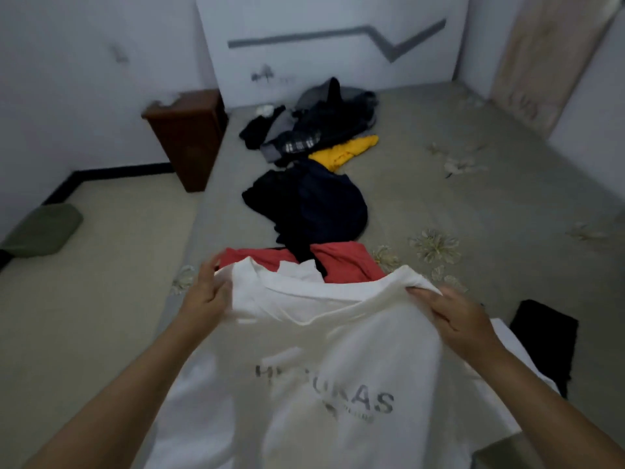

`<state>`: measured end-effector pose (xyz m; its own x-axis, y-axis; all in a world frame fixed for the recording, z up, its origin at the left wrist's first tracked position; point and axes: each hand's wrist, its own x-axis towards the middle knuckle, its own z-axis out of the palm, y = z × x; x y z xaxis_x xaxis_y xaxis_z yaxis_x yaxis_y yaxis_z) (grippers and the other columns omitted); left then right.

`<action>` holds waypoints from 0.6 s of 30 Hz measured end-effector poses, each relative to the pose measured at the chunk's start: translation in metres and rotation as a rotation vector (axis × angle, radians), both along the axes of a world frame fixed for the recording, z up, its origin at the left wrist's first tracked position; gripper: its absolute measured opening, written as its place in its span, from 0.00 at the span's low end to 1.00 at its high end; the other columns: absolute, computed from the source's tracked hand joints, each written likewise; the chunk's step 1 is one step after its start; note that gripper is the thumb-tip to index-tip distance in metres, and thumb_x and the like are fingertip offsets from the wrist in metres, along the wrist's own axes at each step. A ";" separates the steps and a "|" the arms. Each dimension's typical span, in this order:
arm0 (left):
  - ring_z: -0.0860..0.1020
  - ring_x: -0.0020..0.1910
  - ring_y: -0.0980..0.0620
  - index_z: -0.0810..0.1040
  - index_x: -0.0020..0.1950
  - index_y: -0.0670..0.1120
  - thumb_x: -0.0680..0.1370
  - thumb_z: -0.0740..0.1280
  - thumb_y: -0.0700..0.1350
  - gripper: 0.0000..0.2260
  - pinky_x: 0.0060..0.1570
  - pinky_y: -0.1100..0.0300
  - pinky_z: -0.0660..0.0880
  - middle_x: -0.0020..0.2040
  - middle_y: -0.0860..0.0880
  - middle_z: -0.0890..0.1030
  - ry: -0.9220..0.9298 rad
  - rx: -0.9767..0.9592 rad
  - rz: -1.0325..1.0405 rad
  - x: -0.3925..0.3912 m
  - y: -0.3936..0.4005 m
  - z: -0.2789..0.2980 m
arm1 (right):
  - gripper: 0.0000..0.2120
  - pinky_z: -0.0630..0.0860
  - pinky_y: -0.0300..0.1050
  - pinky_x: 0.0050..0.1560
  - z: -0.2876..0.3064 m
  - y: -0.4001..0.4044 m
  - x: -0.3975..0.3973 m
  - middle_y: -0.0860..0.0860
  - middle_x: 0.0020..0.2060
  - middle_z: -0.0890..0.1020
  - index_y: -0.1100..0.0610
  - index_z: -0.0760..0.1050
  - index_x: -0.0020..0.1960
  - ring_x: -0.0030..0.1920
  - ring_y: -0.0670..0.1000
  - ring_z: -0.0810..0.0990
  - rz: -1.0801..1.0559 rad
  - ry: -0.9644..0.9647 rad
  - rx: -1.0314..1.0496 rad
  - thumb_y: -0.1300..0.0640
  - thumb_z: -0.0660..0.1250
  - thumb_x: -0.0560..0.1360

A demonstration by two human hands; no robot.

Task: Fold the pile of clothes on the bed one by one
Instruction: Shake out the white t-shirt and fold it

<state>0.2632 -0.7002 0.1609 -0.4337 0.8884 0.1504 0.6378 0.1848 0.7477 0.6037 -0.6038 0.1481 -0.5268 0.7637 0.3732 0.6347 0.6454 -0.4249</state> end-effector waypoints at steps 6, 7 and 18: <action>0.70 0.53 0.41 0.61 0.72 0.47 0.78 0.51 0.57 0.25 0.52 0.53 0.64 0.54 0.39 0.72 0.623 0.086 -0.080 -0.028 -0.060 0.158 | 0.23 0.67 0.35 0.19 0.133 -0.046 0.006 0.58 0.27 0.78 0.55 0.67 0.61 0.19 0.52 0.73 -0.040 0.015 0.458 0.60 0.53 0.66; 0.69 0.49 0.42 0.62 0.72 0.46 0.76 0.44 0.64 0.32 0.49 0.53 0.63 0.50 0.40 0.72 0.748 0.117 -0.086 -0.025 -0.074 0.180 | 0.24 0.68 0.38 0.19 0.155 -0.057 0.008 0.59 0.27 0.78 0.55 0.68 0.62 0.19 0.54 0.72 -0.065 0.026 0.497 0.60 0.53 0.66; 0.73 0.36 0.37 0.69 0.63 0.43 0.77 0.38 0.63 0.32 0.36 0.44 0.71 0.39 0.36 0.74 1.021 0.419 0.122 0.027 -0.210 0.262 | 0.31 0.73 0.44 0.20 0.267 -0.197 0.032 0.62 0.31 0.80 0.63 0.79 0.53 0.21 0.58 0.76 -0.137 0.013 0.912 0.42 0.46 0.79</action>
<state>0.2903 -0.9101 0.4228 -0.0156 0.6433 0.7655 0.9845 0.1438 -0.1008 0.6354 -0.8008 0.4149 -0.4453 0.2263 0.8663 0.7290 0.6533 0.2041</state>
